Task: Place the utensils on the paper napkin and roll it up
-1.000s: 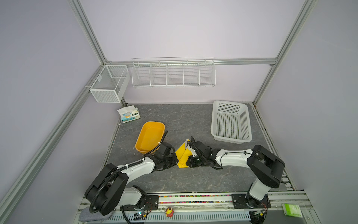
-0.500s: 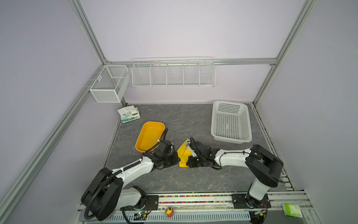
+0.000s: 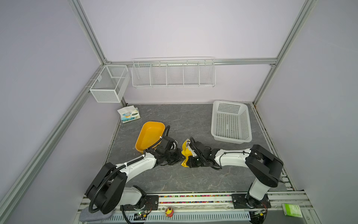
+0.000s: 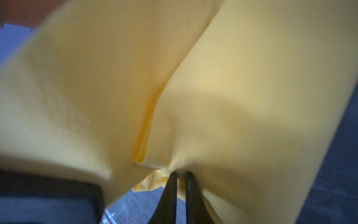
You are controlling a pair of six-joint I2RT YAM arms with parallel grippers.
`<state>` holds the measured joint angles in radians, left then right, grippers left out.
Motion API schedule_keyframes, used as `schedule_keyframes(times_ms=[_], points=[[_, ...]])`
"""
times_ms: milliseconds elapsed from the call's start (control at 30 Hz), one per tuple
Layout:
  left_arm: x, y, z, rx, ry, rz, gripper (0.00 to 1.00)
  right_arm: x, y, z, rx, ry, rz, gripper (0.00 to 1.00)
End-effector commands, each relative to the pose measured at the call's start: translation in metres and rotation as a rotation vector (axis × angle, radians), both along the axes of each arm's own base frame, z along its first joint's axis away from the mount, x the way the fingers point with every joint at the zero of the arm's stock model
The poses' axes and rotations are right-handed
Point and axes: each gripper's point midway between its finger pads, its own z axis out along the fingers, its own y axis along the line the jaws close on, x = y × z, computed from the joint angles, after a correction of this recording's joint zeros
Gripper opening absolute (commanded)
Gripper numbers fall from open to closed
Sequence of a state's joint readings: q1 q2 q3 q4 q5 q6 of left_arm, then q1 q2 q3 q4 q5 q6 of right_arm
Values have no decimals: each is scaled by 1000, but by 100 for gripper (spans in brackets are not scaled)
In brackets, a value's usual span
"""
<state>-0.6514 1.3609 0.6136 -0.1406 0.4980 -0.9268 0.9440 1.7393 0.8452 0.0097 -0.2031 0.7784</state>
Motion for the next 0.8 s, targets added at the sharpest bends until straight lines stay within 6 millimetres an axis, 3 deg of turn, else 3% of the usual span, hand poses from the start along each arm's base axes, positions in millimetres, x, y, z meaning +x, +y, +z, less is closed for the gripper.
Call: schedule_keyframes(times_ms=[0,367,767], points=[[6,-18,11,-80,1,-6,9,4,-5,-1,-2,-4,-29,14],[17,-28,-4,-91,21,48,4,4,-5,16,49,-33,-34,15],[21,-29,-11,-78,22,60,4,15,-39,34,49,-78,-139,16]])
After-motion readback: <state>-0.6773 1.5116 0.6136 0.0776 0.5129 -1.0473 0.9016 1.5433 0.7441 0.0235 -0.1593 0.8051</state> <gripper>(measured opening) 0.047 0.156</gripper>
